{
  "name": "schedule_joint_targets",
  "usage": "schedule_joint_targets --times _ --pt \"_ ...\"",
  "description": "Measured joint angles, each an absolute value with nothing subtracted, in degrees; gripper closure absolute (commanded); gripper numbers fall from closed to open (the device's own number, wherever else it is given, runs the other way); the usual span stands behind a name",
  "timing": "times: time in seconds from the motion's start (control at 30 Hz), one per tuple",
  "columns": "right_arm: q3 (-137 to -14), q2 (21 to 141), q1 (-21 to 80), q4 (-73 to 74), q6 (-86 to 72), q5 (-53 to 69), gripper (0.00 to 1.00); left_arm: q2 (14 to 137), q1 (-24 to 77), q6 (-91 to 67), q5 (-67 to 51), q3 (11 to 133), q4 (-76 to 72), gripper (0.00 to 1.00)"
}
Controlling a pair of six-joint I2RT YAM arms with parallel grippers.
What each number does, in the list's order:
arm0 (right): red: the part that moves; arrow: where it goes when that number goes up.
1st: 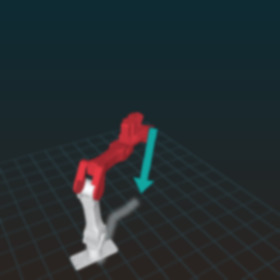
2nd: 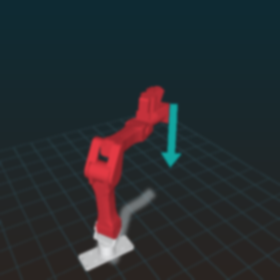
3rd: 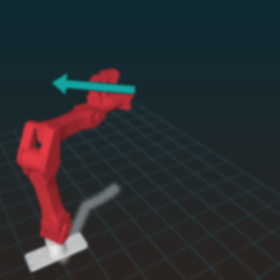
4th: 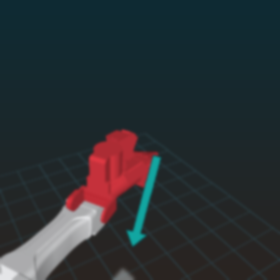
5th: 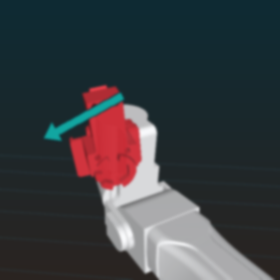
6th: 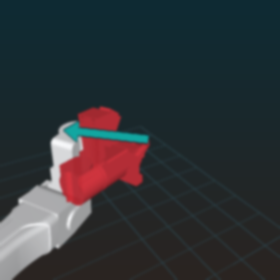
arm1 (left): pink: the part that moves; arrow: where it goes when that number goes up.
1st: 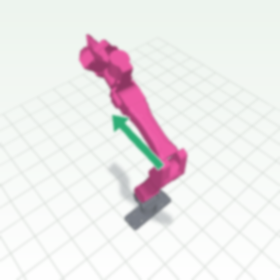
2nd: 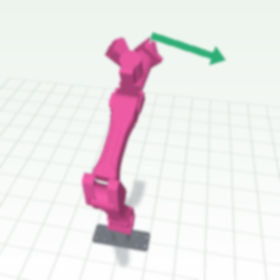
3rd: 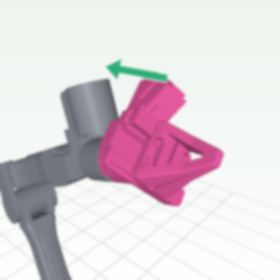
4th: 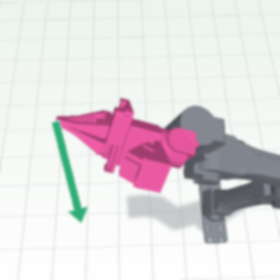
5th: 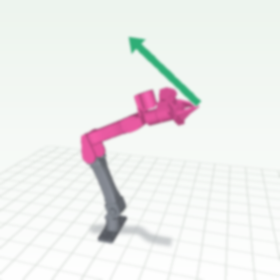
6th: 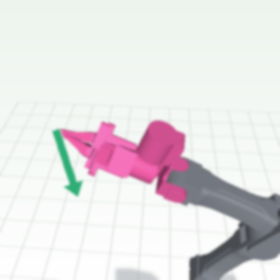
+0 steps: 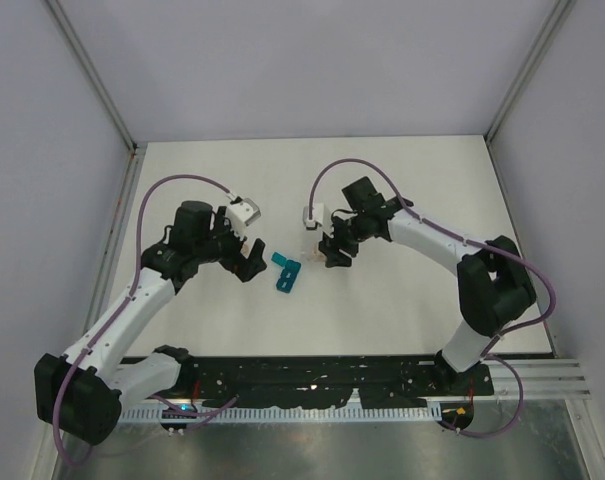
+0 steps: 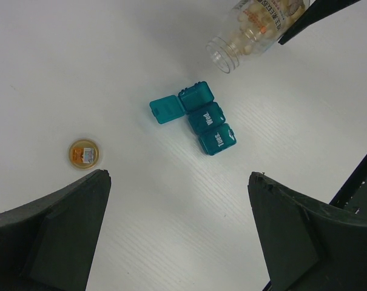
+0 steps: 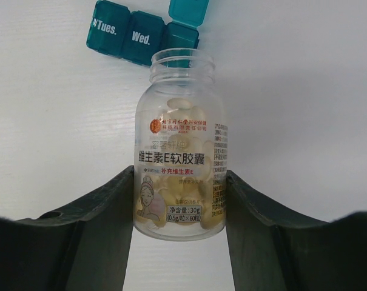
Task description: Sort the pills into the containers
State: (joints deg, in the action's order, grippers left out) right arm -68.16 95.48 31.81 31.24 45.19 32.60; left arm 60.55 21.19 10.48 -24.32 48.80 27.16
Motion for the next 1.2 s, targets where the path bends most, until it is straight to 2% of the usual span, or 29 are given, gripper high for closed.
schedule_joint_targets --times 1.2 --pt "-71.64 102.91 35.22 32.03 47.51 32.84 0.94 60.58 20.91 10.46 -25.23 48.8 27.29 0.0"
